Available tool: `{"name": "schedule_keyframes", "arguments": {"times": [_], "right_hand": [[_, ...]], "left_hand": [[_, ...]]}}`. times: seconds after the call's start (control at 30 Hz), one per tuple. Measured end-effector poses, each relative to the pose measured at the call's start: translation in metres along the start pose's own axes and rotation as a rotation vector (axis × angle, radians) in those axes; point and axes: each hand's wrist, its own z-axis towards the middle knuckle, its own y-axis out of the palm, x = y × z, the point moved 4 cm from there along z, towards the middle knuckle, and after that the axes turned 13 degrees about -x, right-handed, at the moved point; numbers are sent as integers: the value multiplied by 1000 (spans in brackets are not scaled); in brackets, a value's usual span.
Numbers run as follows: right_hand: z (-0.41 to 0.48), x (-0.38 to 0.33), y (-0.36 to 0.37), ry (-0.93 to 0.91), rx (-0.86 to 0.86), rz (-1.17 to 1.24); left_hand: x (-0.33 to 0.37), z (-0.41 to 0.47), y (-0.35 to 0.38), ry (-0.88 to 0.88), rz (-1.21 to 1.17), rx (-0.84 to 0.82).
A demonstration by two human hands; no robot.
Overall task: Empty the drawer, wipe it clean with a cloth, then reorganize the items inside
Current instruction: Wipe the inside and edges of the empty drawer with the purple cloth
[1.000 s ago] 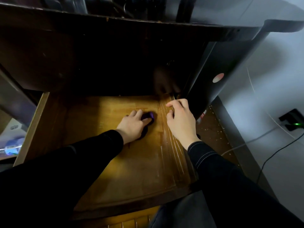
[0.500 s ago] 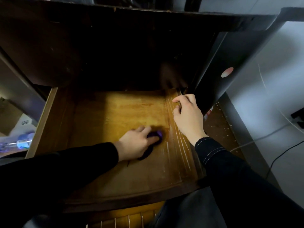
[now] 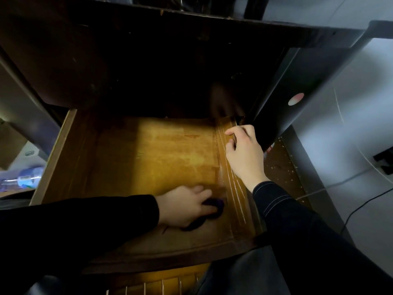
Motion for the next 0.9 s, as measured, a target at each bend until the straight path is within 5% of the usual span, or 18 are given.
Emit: {"name": "schedule_keyframes", "arguments": {"times": [0.17, 0.23, 0.5, 0.6, 0.9], "right_hand": [[-1, -1, -2, 3, -1, -11], [-1, -2, -2, -2, -4, -11], [0, 1, 0, 10, -7, -12], [0, 1, 1, 11, -6, -14], [0, 3, 1, -8, -7, 10]], "left_hand": [[-66, 37, -26, -510, -207, 66], [-68, 47, -29, -567, -228, 61], [25, 18, -4, 13, -115, -73], [28, 17, -5, 75, -53, -95], [-94, 58, -34, -599, -242, 55]]}}
